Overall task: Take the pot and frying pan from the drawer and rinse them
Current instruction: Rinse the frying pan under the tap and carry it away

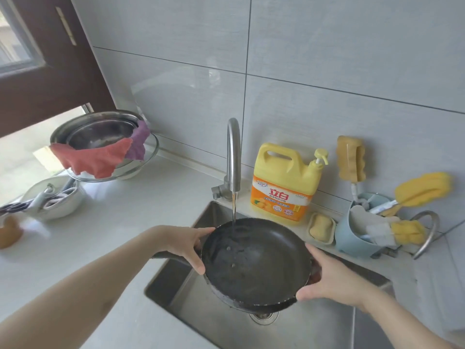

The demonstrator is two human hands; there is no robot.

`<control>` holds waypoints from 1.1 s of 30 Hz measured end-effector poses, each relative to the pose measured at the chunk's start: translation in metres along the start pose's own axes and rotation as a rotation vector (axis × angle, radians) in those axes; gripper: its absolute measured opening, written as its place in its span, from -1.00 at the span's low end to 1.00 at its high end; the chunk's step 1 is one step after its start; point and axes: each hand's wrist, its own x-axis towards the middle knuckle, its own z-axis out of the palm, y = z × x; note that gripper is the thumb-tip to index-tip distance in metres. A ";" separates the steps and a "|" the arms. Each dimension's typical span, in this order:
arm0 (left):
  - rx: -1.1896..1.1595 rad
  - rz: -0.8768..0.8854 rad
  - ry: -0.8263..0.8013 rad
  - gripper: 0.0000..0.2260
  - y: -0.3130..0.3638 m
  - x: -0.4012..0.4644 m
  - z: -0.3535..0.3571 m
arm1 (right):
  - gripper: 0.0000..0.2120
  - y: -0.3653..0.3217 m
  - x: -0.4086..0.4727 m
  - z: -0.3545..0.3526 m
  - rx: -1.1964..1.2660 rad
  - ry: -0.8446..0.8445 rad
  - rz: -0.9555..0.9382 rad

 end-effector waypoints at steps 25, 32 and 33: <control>0.193 0.107 0.690 0.19 0.014 0.040 0.055 | 0.36 0.039 0.002 -0.003 -0.101 0.314 -0.102; 0.184 0.373 0.996 0.12 0.032 0.062 0.074 | 0.32 0.051 -0.023 -0.025 -0.246 0.501 -0.189; 0.213 0.401 1.052 0.12 0.035 0.064 0.075 | 0.32 0.050 -0.027 -0.028 -0.277 0.536 -0.209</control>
